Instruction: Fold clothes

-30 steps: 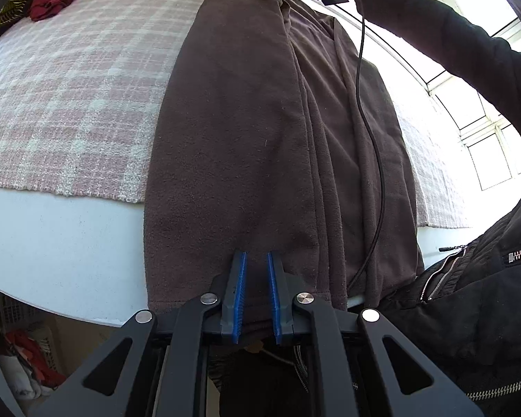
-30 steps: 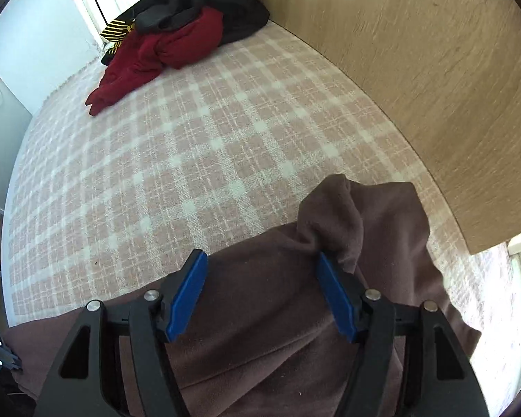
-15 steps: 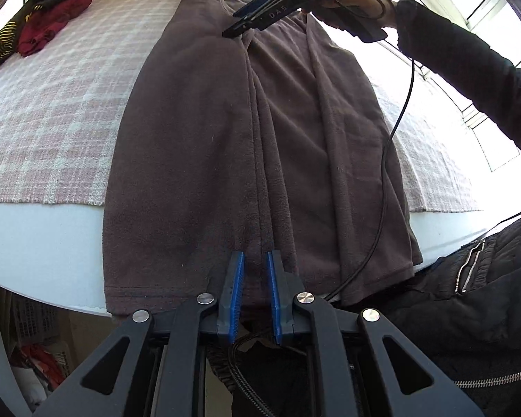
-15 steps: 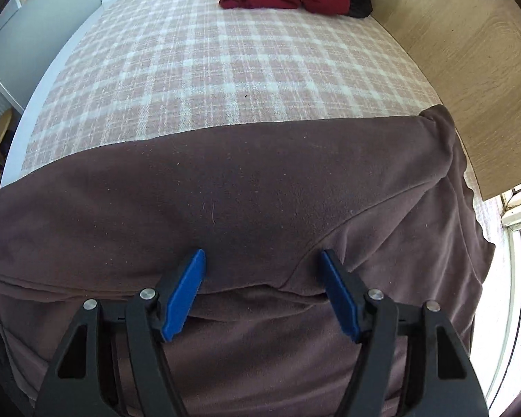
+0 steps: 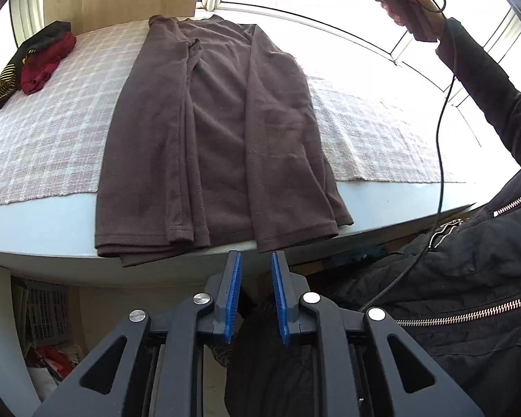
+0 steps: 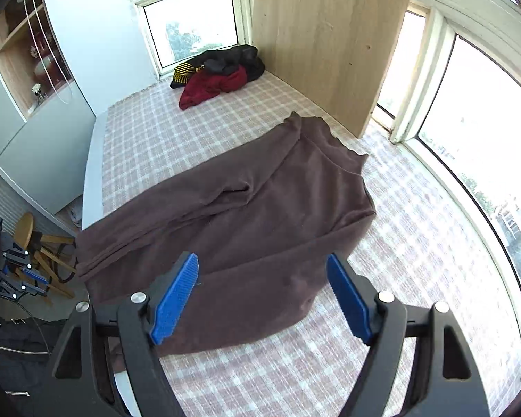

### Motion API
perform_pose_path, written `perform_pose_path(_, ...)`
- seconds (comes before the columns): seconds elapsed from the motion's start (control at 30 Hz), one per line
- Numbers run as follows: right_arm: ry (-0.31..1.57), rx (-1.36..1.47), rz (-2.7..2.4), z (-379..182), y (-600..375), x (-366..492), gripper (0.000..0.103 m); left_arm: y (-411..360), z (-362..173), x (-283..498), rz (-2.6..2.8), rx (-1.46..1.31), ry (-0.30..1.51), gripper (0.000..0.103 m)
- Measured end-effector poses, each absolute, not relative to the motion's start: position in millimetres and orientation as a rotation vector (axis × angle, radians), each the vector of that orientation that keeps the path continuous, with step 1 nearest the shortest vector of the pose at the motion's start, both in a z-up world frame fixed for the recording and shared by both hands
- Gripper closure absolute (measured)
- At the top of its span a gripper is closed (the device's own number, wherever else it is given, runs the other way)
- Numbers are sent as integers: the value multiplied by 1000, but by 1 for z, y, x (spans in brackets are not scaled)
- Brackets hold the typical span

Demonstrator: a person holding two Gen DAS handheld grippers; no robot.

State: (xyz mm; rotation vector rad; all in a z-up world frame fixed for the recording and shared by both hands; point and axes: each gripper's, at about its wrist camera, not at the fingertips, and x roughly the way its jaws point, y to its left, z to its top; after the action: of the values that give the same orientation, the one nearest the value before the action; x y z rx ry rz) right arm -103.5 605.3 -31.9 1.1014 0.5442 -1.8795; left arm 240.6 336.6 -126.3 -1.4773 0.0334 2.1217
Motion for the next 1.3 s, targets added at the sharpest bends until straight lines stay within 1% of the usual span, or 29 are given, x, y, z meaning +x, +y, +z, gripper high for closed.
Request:
perform_pose_path(0.17, 679, 1233, -1820, -106, 609, -87, 27, 410, -152, 225, 1983, -1388, 83, 85)
perform_pose_path(0.2, 672, 1257, -1832, -118, 612, -90, 27, 422, -157, 222, 1957, -1390, 81, 84)
perform_pose_path(0.23, 650, 1289, -1852, -130, 616, -99, 27, 435, -162, 220, 1930, -1388, 77, 82)
perform_pose_path(0.3, 600, 1347, -1893, -150, 622, -119, 27, 457, -169, 222, 1905, -1371, 127, 68)
perform_pose_path(0.37, 545, 1396, -1924, -162, 628, -141, 27, 475, -172, 229, 1924, -1338, 243, 66)
perform_pose_path(0.43, 472, 1436, -1929, -171, 633, -158, 27, 487, -175, 235, 1958, -1315, 342, 66)
perform_pose_path(0.5, 449, 1440, -1949, -173, 635, -168, 27, 495, -178, 241, 1989, -1309, 425, 66)
perform_pose_path(0.6, 487, 1427, -1975, -175, 634, -172, 27, 502, -178, 247, 2013, -1312, 473, 65)
perform_pose_path(0.63, 498, 1423, -1983, -175, 634, -172, 27, 505, -179, 248, 2020, -1321, 494, 61)
perform_pose_path(0.67, 516, 1421, -1990, -175, 631, -172, 27, 508, -180, 248, 2028, -1330, 515, 50)
perform_pose_path(0.7, 541, 1419, -1995, -176, 628, -173, 27, 510, -182, 248, 2043, -1342, 539, 48)
perform_pose_path(0.9, 581, 1413, -1969, -183, 613, -183, 27, 517, -204, 240, 2101, -1447, 627, 48)
perform_pose_path(0.97, 586, 1413, -1966, -184, 611, -185, 27, 511, -208, 238, 2103, -1477, 578, 48)
perform_pose_path(1.03, 592, 1412, -1962, -185, 609, -187, 27, 506, -207, 235, 2106, -1484, 537, 50)
perform_pose_path(1.07, 596, 1416, -1959, -185, 608, -188, 27, 504, -206, 235, 2112, -1483, 537, 55)
perform_pose_path(1.1, 593, 1420, -1954, -186, 608, -190, 27, 501, -205, 234, 2118, -1483, 533, 64)
perform_pose_path(1.13, 568, 1432, -1947, -187, 611, -193, 27, 496, -203, 231, 2127, -1489, 508, 69)
perform_pose_path(1.2, 516, 1457, -1933, -188, 615, -199, 27, 483, -198, 223, 2134, -1513, 411, 90)
perform_pose_path(1.27, 454, 1481, -1932, -190, 622, -208, 27, 466, -192, 216, 2139, -1535, 276, 90)
perform_pose_path(1.3, 424, 1492, -1928, -190, 625, -213, 27, 460, -189, 214, 2143, -1541, 238, 91)
